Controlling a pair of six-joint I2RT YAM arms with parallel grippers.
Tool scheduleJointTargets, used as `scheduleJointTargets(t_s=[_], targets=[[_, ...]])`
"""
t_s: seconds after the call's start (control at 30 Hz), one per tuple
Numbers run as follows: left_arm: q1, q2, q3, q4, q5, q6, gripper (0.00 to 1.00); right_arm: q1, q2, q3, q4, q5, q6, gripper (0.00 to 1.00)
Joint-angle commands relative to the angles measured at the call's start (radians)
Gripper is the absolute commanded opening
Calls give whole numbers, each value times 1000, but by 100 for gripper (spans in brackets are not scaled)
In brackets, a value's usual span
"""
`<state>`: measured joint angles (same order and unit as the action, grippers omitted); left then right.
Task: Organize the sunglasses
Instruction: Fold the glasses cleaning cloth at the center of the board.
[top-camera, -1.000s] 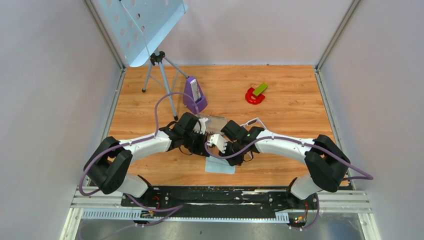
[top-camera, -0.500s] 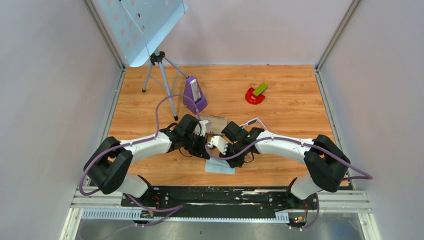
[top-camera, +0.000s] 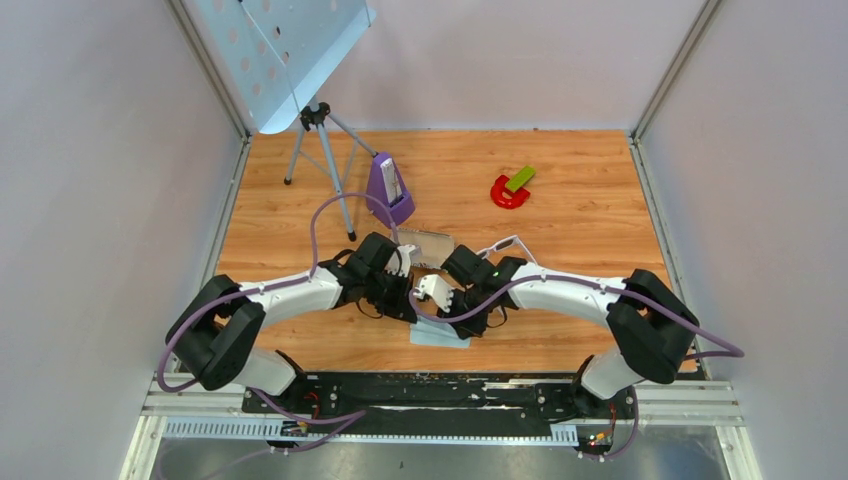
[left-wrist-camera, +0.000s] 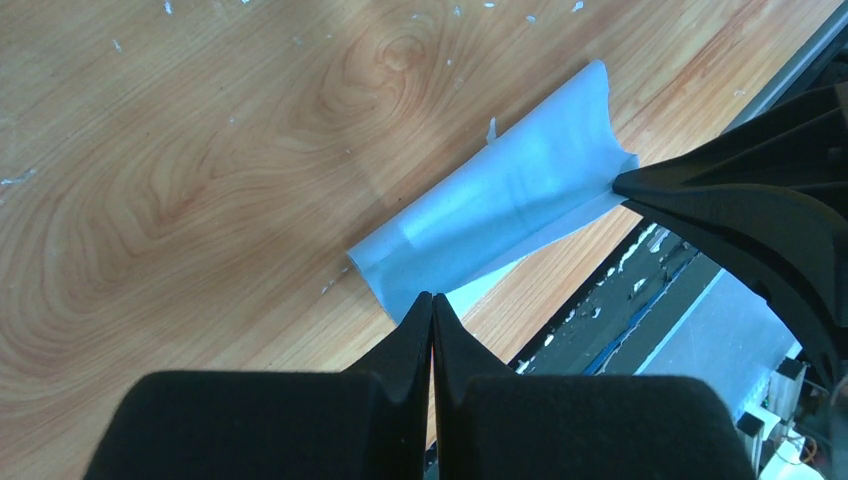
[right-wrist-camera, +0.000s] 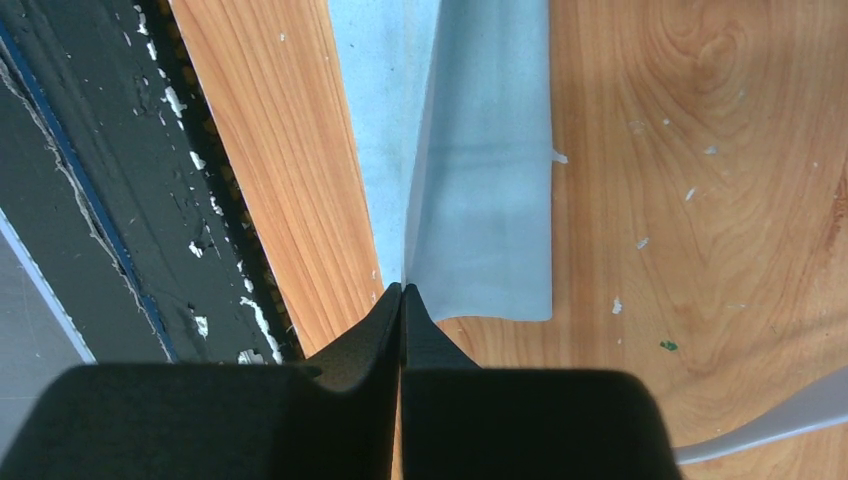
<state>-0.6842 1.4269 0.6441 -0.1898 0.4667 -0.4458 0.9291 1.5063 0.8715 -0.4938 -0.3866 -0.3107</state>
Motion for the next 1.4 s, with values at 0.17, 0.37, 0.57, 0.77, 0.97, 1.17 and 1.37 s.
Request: scheduleJointTargets(t_s=[0.17, 0.37, 0.57, 0.77, 0.97, 1.17, 1.37], targets=[[-5, -21, -16, 0, 5, -1, 0, 24, 22, -11, -25, -12, -11, 0], [-12, 2, -11, 6, 34, -4, 0, 24, 21, -14, -25, -18, -16, 0], [-17, -3, -15, 4, 32, -4, 0, 23, 37, -12, -31, -25, -24, 0], [-17, -3, -20, -1, 32, -3, 0, 25, 41, -12, -31, -30, -24, 0], [-19, 0, -23, -1, 35, -3, 0, 25, 46, -16, -31, -35, -26, 0], [-18, 1, -27, 0, 51, -4, 0, 25, 59, -16, -31, -39, -28, 0], [-18, -9, -29, -10, 45, -4, 14, 25, 62, -12, -34, -47, -34, 6]])
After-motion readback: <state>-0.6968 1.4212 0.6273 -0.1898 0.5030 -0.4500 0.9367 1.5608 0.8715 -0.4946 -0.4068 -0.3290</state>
